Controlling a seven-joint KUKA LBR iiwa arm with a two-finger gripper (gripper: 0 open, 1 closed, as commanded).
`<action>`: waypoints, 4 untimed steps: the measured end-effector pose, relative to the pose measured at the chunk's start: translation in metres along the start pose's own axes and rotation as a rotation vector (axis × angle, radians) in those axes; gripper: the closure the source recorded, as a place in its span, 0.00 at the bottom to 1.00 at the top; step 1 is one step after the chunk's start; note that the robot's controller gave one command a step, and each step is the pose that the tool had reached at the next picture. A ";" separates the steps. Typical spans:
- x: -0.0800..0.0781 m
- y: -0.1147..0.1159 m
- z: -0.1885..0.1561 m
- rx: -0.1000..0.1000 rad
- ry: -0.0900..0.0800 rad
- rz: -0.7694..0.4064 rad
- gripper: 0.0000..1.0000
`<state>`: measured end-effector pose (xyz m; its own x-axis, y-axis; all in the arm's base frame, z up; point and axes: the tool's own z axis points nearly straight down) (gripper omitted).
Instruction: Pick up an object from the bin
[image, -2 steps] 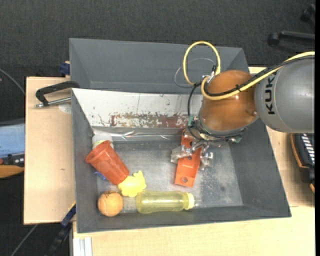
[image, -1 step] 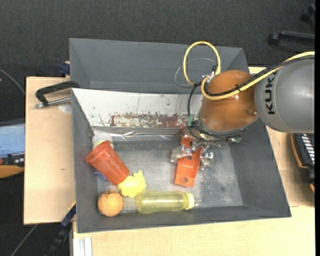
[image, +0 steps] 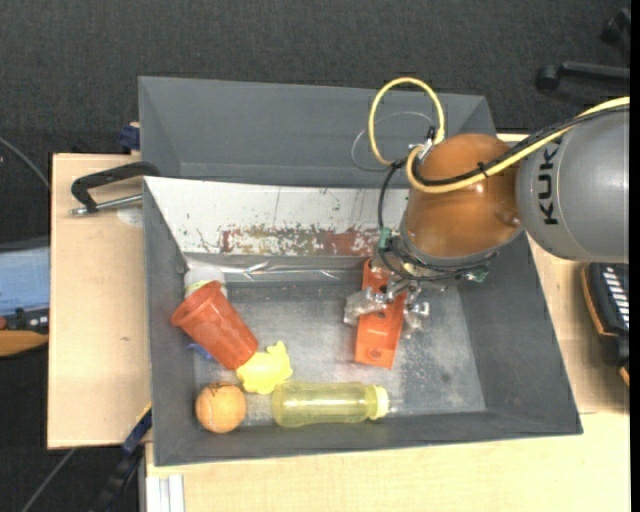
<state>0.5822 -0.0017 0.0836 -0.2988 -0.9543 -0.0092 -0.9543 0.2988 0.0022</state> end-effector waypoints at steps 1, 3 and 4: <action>-0.001 -0.001 -0.024 0.004 -0.001 -0.001 1.00; -0.002 -0.003 -0.070 0.013 -0.004 0.000 1.00; -0.003 -0.004 -0.079 0.015 -0.005 0.001 1.00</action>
Offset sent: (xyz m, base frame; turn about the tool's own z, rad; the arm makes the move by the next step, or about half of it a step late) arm -0.0001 -0.0002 0.0356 0.0000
